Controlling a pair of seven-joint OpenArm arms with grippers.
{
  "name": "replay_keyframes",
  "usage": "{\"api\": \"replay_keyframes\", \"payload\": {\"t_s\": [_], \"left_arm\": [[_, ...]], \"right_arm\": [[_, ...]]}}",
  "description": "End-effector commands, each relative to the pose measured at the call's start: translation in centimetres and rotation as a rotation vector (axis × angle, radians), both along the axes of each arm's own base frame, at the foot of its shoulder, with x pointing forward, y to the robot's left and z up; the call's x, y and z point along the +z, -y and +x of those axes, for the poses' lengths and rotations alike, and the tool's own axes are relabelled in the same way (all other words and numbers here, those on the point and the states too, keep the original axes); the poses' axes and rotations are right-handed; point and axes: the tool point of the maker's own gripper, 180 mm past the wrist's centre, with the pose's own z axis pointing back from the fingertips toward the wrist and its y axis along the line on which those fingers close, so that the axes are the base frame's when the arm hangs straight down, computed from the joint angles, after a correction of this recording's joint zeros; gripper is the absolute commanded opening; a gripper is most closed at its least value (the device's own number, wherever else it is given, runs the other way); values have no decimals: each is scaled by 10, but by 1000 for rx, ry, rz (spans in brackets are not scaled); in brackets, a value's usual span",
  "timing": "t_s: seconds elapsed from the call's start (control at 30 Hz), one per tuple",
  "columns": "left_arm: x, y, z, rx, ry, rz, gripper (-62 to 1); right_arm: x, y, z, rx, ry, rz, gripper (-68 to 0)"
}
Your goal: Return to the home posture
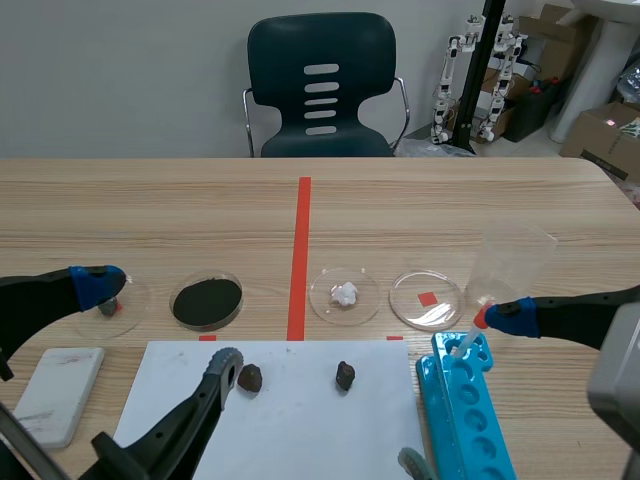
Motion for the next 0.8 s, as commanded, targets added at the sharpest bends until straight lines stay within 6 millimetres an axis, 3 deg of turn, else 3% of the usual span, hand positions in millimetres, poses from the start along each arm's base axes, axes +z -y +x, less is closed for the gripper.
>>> {"api": "replay_keyframes", "payload": {"t_s": [0.0, 0.77], "left_arm": [[9, 3, 1, -4, 26, -26, 14], [13, 3, 2, -5, 43, -35, 14]], "right_arm": [[4, -1, 1, -3, 9, 17, -22], [4, -1, 1, -3, 9, 17, -22]]}}
